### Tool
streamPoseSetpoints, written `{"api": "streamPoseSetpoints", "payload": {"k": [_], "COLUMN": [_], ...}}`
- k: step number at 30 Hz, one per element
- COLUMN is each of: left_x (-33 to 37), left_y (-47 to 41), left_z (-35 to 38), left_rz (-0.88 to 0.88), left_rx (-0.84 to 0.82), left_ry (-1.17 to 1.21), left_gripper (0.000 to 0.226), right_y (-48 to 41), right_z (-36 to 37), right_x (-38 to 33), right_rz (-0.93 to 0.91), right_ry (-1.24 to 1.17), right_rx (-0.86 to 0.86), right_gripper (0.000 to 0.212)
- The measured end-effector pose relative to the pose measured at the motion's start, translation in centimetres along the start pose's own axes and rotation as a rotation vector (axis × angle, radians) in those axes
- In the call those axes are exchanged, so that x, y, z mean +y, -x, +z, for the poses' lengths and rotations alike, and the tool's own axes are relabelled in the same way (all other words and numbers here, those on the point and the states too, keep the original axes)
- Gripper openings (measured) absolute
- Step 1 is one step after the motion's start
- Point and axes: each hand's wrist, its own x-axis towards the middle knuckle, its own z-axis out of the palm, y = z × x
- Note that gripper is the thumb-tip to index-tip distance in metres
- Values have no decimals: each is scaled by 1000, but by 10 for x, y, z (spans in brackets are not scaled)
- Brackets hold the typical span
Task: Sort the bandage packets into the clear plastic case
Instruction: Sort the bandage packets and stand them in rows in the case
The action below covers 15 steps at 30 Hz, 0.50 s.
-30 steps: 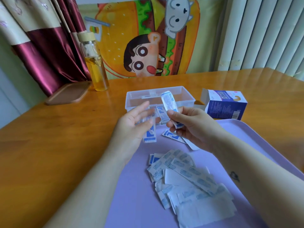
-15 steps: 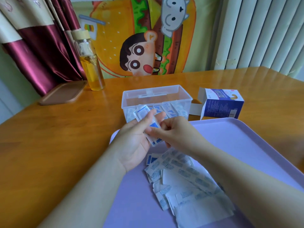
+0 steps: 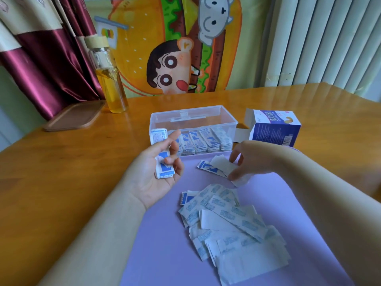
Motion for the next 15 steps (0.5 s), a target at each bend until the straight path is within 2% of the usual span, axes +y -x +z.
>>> {"api": "streamPoseSetpoints", "payload": {"k": [3, 6, 10, 15], "left_x": [-2, -3, -6, -14], "left_y": [-1, -2, -5, -2], "left_z": [-1, -2, -4, -1], "left_rz": [-33, -44, -72, -89], "left_rx": [9, 9, 18, -3], "left_ry": [-25, -43, -90, -271], "left_gripper": [22, 22, 22, 19], "right_y": [-5, -10, -11, -6], "right_z": [5, 11, 10, 8], "right_x": [5, 15, 28, 11], "right_rz": [-6, -19, -53, -283], "right_ry": [-63, -240, -632, -1126], "right_rx": [-17, 31, 12, -112], "right_gripper": [30, 20, 25, 21]}}
